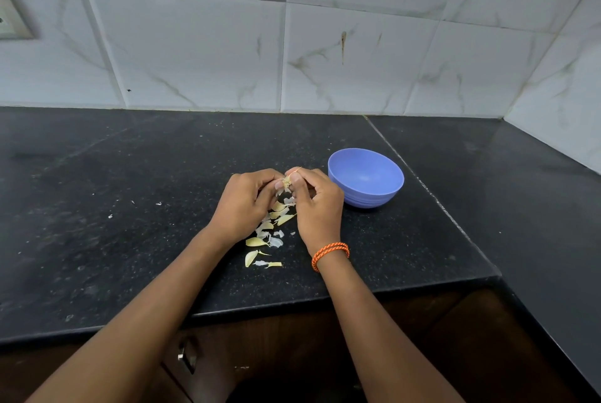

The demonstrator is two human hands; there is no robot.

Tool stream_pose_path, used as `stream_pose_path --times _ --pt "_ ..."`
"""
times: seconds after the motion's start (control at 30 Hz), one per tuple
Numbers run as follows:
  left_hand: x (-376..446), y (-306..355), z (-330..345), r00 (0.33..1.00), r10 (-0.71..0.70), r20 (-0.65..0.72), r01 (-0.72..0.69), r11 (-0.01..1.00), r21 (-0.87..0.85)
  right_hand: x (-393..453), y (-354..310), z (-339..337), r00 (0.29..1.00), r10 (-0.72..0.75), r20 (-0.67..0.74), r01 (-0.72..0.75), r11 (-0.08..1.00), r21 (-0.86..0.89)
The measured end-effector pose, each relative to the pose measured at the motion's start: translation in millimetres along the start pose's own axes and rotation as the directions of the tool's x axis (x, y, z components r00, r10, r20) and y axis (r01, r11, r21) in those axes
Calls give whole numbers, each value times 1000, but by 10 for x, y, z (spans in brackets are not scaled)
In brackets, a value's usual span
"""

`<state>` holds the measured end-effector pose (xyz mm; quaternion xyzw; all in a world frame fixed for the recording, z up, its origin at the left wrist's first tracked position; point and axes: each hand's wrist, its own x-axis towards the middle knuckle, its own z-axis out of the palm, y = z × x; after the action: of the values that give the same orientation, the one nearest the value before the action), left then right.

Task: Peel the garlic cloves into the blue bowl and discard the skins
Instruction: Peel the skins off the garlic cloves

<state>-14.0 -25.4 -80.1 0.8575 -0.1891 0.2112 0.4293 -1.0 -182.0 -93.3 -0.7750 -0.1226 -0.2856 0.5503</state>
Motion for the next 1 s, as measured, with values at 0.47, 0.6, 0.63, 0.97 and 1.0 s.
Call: stream_pose_path --times 0.47,0.6,0.63,0.97,1.0 --pt "-29 -80 -40 996 -87 -28 82 985 -150 -12 -123 -66 940 261 221 -340 792 507" --pt "-30 -73 -58 996 -83 -44 76 987 -142 -14 -63 -58 963 206 174 -261 874 410" --pt "-31 -82 -69 995 -86 -54 78 988 -131 -17 -33 -52 970 185 158 -230 908 351" --pt "-33 -143 -247 973 -187 -137 182 982 -54 -12 12 -35 986 139 92 -149 982 116" --pt "-34 -147 -252 972 -196 -131 190 980 -63 -12 6 -39 987 135 89 -145 983 115"
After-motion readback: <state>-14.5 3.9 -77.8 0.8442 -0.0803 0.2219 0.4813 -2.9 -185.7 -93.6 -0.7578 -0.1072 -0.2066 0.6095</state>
